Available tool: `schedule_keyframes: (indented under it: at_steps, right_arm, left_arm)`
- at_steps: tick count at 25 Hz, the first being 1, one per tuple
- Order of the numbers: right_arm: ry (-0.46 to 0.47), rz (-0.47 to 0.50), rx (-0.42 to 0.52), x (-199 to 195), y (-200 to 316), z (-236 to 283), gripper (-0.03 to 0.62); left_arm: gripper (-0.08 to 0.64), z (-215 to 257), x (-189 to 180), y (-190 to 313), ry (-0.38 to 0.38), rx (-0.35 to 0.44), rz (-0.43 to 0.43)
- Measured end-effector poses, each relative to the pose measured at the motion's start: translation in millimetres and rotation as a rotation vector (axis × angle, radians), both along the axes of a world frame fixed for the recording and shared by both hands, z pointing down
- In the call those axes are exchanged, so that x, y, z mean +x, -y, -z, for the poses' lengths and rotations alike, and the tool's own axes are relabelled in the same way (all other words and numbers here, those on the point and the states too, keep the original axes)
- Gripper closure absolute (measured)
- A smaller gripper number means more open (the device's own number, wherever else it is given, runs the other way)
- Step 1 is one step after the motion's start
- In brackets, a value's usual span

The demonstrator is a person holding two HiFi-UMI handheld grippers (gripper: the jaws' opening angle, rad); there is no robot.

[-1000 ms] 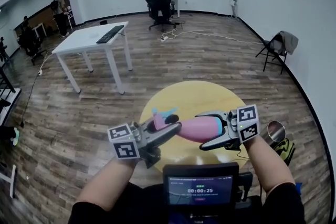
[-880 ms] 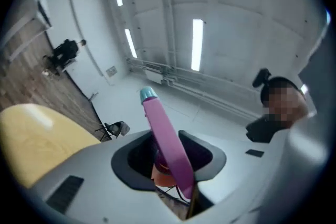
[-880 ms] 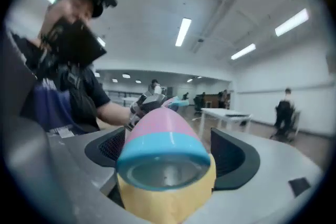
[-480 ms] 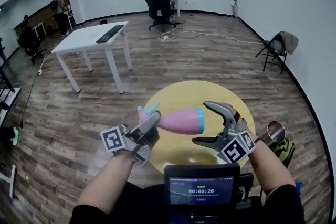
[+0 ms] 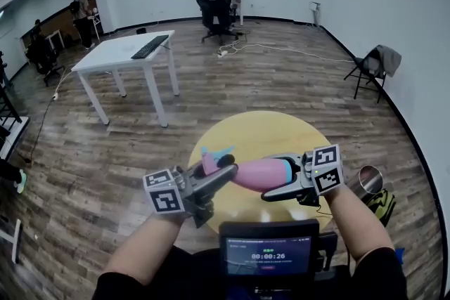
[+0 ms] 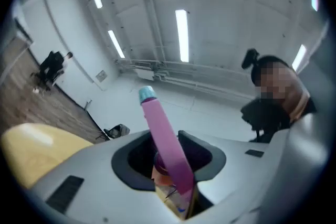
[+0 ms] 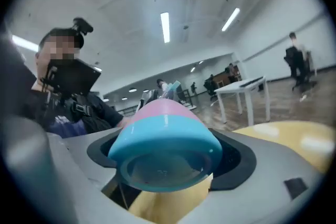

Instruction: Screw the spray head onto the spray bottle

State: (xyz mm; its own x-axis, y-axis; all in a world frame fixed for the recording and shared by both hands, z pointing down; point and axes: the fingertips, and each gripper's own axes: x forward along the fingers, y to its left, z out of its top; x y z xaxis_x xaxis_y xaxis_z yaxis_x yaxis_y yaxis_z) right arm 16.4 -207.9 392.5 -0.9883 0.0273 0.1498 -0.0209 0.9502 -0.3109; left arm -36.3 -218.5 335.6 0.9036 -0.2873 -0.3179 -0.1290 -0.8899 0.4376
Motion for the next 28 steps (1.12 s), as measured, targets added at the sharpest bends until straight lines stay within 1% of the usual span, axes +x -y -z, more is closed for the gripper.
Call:
schedule_keyframes:
  at_steps: [1,2,3,4,5,6,8,10,11,12,13,14,15,17,18,19,20,21,22,23,24,25,26,27,28]
  right_arm:
    - [-0.03,-0.075,0.128,0.1,7.3,2.2,0.114]
    - [-0.081,-0.15,0.291,3.3,15.4,4.9,0.086]
    - [-0.148,-0.205,0.462,9.3,21.8,6.9,0.063]
    - [-0.215,-0.235,0.614,16.5,25.1,7.6,0.063]
    - [-0.27,-0.252,0.732,23.2,26.2,7.3,0.048]
    - [-0.309,-0.264,0.821,27.9,26.6,6.1,0.043]
    - [-0.346,-0.276,0.964,27.5,27.8,2.1,0.037]
    - [-0.356,-0.263,1.099,14.7,28.2,-2.6,0.023]
    - [-0.358,-0.25,1.136,7.4,27.0,-5.0,0.023]
    - [-0.344,-0.227,1.128,1.6,24.1,-6.7,0.023]
    - [-0.307,-0.195,1.059,-1.1,19.9,-6.6,0.099]
    - [-0.249,-0.159,0.916,-0.3,15.8,-4.2,0.098]
    - [-0.181,-0.121,0.71,2.8,12.3,-0.1,0.1]
    - [-0.044,-0.019,0.267,7.4,4.8,9.5,0.101]
    - [0.005,0.032,0.085,7.6,2.1,11.2,0.1]
    - [0.039,0.064,-0.058,7.4,1.9,10.0,0.1]
    - [0.06,0.069,-0.145,6.2,3.6,7.1,0.1]
    - [0.058,0.047,-0.153,3.9,5.9,3.7,0.096]
    - [0.029,-0.001,-0.077,1.3,8.9,0.4,0.095]
    - [-0.024,-0.063,0.069,-0.6,13.0,-2.1,0.094]
    - [-0.095,-0.124,0.257,-0.6,17.4,-3.5,0.077]
    - [-0.173,-0.168,0.446,1.6,20.8,-4.2,0.046]
    - [-0.244,-0.194,0.605,6.4,23.5,-4.2,0.041]
    - [-0.299,-0.212,0.722,13.3,25.9,-4.0,0.041]
    - [-0.338,-0.225,0.796,21.3,28.0,-4.4,0.041]
  left_arm:
    - [0.409,-2.4,-10.4,10.5,-0.067,-0.086,0.009]
    - [0.41,-6.0,-22.9,22.6,-0.134,-0.173,0.03]
    - [0.41,-10.6,-36.2,34.7,-0.197,-0.253,0.056]
    - [0.41,-16.0,-48.3,45.1,-0.25,-0.32,0.082]
    - [0.41,-21.6,-58.1,52.9,-0.29,-0.369,0.103]
    - [0.41,-26.5,-64.5,58.0,-0.315,-0.401,0.117]
    - [0.41,-31.1,-65.3,60.8,-0.331,-0.426,0.112]
    - [0.41,-26.8,-50.4,54.3,-0.319,-0.413,0.066]
    - [0.41,-22.1,-38.7,48.0,-0.306,-0.397,0.034]
    - [0.41,-17.2,-26.3,40.7,-0.286,-0.376,0.007]
    - [0.408,-13.3,-15.6,34.0,-0.255,-0.348,-0.009]
    - [0.408,-10.4,-7.5,27.9,-0.214,-0.308,-0.017]
    - [0.407,-7.9,-1.7,20.9,-0.167,-0.249,-0.022]
    - [0.4,-1.7,6.3,3.6,-0.069,-0.083,-0.019]
    - [0.399,1.3,9.2,-2.7,-0.02,-0.003,-0.006]
    - [0.4,3.1,11.1,-4.8,0.015,0.044,0.008]
    - [0.401,3.1,11.3,-2.4,0.027,0.046,0.017]
    - [0.403,1.5,9.1,3.0,0.015,0.012,0.017]
    - [0.408,-1.3,4.2,10.3,-0.017,-0.044,0.016]
    - [0.41,-5.5,-3.8,19.0,-0.06,-0.114,0.02]
    - [0.411,-10.9,-15.1,28.7,-0.111,-0.191,0.034]
    - [0.411,-17.0,-28.2,38.5,-0.164,-0.265,0.054]
    - [0.411,-22.5,-41.3,47.0,-0.213,-0.328,0.076]
    - [0.411,-26.8,-52.4,53.5,-0.25,-0.372,0.096]
    - [0.411,-30.3,-60.7,57.8,-0.273,-0.4,0.112]
